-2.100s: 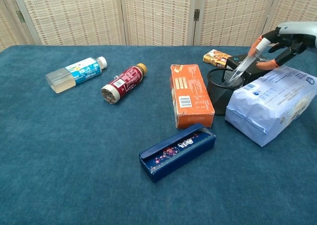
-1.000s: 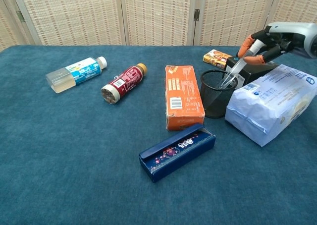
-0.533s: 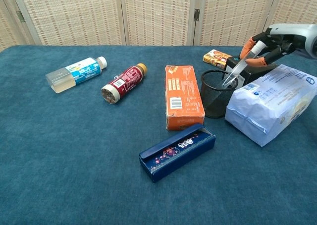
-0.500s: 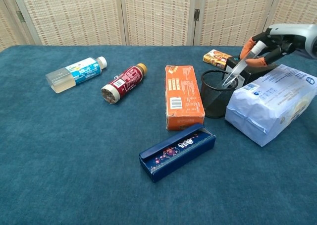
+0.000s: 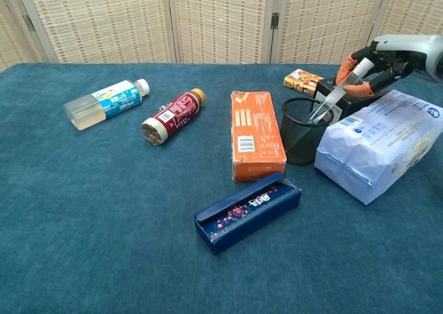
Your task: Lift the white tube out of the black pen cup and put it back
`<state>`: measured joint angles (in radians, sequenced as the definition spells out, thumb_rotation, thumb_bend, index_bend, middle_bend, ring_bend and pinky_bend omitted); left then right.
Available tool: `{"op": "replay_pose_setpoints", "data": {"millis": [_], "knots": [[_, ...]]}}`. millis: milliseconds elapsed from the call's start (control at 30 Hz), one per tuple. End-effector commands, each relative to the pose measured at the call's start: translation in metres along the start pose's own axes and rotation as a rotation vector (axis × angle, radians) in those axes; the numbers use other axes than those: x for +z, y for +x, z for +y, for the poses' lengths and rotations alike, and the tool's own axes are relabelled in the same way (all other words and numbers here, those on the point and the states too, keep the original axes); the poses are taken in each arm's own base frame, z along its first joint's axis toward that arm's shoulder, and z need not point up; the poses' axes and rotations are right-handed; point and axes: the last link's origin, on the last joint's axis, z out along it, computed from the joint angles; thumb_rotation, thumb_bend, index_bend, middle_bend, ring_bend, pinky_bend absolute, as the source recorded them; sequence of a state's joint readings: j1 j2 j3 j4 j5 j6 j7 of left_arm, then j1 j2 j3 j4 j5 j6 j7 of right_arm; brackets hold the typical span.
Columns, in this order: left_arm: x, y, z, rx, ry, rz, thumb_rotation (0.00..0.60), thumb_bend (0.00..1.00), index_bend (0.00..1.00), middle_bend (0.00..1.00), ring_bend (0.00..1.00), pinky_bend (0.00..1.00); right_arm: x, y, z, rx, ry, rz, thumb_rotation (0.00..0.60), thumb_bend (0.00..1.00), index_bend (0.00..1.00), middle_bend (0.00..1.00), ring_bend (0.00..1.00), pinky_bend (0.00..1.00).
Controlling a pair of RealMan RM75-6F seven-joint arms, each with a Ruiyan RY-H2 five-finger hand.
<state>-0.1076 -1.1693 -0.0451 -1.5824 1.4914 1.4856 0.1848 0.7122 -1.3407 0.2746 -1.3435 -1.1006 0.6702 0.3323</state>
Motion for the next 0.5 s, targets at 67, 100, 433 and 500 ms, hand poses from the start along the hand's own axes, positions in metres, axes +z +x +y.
{"op": "replay_pose_setpoints", "data": {"millis": [67,100,433,500], "knots": [[0.0001,-0.0003,-0.0003,0.000,0.002,-0.001,0.600,0.29,0.12,0.12,0.10,0.08,0.0001,-0.0008,0.0015,-0.014,-0.004,0.001,0.600,0.35,0.44,0.27,0.06,0.08],[0.0002,-0.0004,-0.0003,0.000,0.001,-0.001,0.600,0.29,0.12,0.12,0.10,0.08,0.0002,-0.0010,0.0015,-0.014,-0.004,0.002,0.600,0.35,0.43,0.27,0.06,0.08],[0.0008,-0.0014,0.0003,-0.001,0.000,-0.005,0.600,0.29,0.12,0.12,0.10,0.08,0.0007,-0.0002,0.0025,-0.015,-0.009,0.009,0.600,0.35,0.43,0.27,0.06,0.08],[0.0008,-0.0015,0.0003,0.000,0.000,-0.006,0.600,0.29,0.12,0.12,0.10,0.08,0.0006,0.0000,0.0025,-0.011,-0.010,0.012,0.600,0.35,0.44,0.28,0.06,0.08]]}}
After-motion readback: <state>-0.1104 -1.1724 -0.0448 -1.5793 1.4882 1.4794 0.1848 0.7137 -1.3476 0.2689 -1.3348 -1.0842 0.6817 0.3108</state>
